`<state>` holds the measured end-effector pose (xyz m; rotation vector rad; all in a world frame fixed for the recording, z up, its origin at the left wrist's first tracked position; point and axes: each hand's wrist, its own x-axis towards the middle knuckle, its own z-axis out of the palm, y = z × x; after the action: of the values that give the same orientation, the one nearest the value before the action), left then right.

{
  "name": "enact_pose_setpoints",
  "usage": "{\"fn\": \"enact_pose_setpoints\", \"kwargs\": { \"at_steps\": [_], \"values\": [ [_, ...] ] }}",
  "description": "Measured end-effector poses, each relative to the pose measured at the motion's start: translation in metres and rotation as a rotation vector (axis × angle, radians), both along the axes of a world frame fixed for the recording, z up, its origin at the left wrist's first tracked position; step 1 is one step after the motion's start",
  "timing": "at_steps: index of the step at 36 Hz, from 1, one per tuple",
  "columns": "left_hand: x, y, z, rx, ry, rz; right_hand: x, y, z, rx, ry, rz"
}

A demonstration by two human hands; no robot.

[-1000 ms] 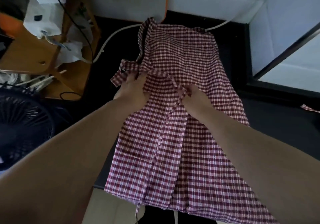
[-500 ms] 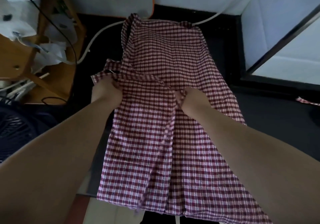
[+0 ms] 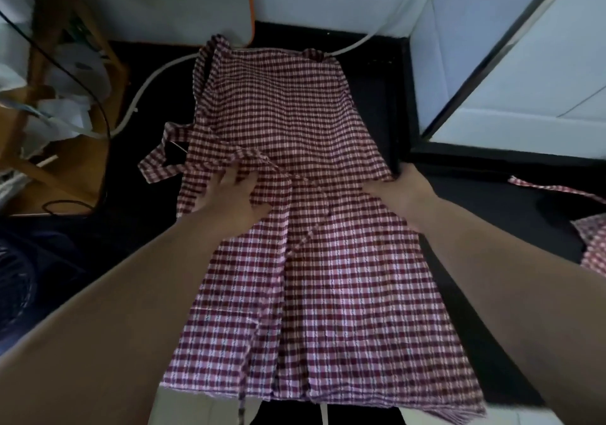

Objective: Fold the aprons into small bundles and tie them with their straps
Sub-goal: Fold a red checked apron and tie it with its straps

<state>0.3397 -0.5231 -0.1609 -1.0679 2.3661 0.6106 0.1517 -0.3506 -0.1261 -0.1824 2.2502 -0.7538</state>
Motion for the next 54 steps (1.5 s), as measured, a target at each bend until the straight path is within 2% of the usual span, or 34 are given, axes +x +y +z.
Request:
{"fn": "enact_pose_setpoints", "kwargs": {
  "at_steps": [3, 5, 8, 9, 11, 12, 14, 16, 22, 26, 29, 33, 37, 39, 41, 43, 46, 47, 49, 51, 54],
  "values": [
    [0.007, -0.016, -0.01, 0.004, -0.006, -0.001, 0.0, 0.006, 0.015, -0.204, -0.392, -0.094],
    [0.01, -0.021, -0.01, -0.035, 0.006, 0.038, 0.001, 0.009, 0.025, -0.35, -0.539, -0.081],
    [0.003, -0.003, 0.003, -0.234, 0.015, 0.077, 0.002, 0.014, 0.036, -0.601, -0.71, -0.133],
    [-0.001, 0.007, 0.008, -0.252, 0.084, 0.089, 0.003, 0.016, 0.038, -0.651, -0.774, -0.156],
    [-0.008, 0.026, 0.014, -0.133, 0.293, 0.138, 0.01, 0.015, 0.038, -0.705, -0.855, -0.21],
    [-0.01, 0.035, 0.016, -0.046, 0.354, 0.178, 0.013, 0.014, 0.036, -0.702, -0.858, -0.236],
    [-0.011, 0.049, 0.015, 0.11, 0.354, 0.247, 0.02, 0.012, 0.031, -0.606, -0.79, -0.238],
    [-0.007, 0.058, 0.013, 0.189, 0.339, 0.28, 0.025, 0.012, 0.026, -0.468, -0.736, -0.137],
    [0.005, 0.07, 0.008, 0.155, 0.283, 0.182, 0.035, 0.017, 0.028, -0.236, -0.798, 0.197],
    [0.002, 0.078, 0.015, 0.14, 0.292, 0.201, 0.037, 0.016, 0.022, -0.156, -0.568, 0.283],
    [0.0, 0.081, 0.009, 0.077, 0.258, 0.192, 0.029, 0.019, 0.015, -0.234, -0.314, 0.204],
    [0.001, 0.077, 0.001, 0.057, 0.15, 0.151, 0.003, 0.027, 0.011, -0.301, 0.078, -0.133],
    [-0.008, 0.072, 0.001, 0.022, -0.027, 0.174, -0.034, 0.044, 0.024, -0.372, 0.356, -0.486],
    [-0.018, 0.076, 0.009, -0.032, -0.108, 0.2, -0.05, 0.055, 0.029, -0.4, 0.443, -0.526],
    [-0.027, 0.086, 0.02, -0.093, -0.117, 0.267, -0.053, 0.06, 0.026, -0.4, 0.385, -0.445],
    [-0.04, 0.106, 0.033, -0.149, -0.005, 0.265, -0.054, 0.069, 0.022, -0.384, 0.185, -0.309],
    [-0.058, 0.139, 0.044, -0.237, 0.186, 0.109, -0.05, 0.081, 0.019, -0.395, -0.158, -0.148],
    [-0.061, 0.147, 0.044, -0.215, 0.214, 0.06, -0.048, 0.085, 0.019, -0.413, -0.269, -0.141],
    [-0.064, 0.16, 0.039, -0.047, 0.201, 0.021, -0.045, 0.098, 0.012, -0.411, -0.426, -0.166],
    [-0.061, 0.164, 0.029, 0.108, 0.1, -0.004, -0.037, 0.111, 0.0, -0.332, -0.465, -0.162],
    [-0.057, 0.165, 0.02, 0.135, -0.004, -0.051, -0.026, 0.123, -0.016, -0.259, -0.415, -0.207]
  ]
}}
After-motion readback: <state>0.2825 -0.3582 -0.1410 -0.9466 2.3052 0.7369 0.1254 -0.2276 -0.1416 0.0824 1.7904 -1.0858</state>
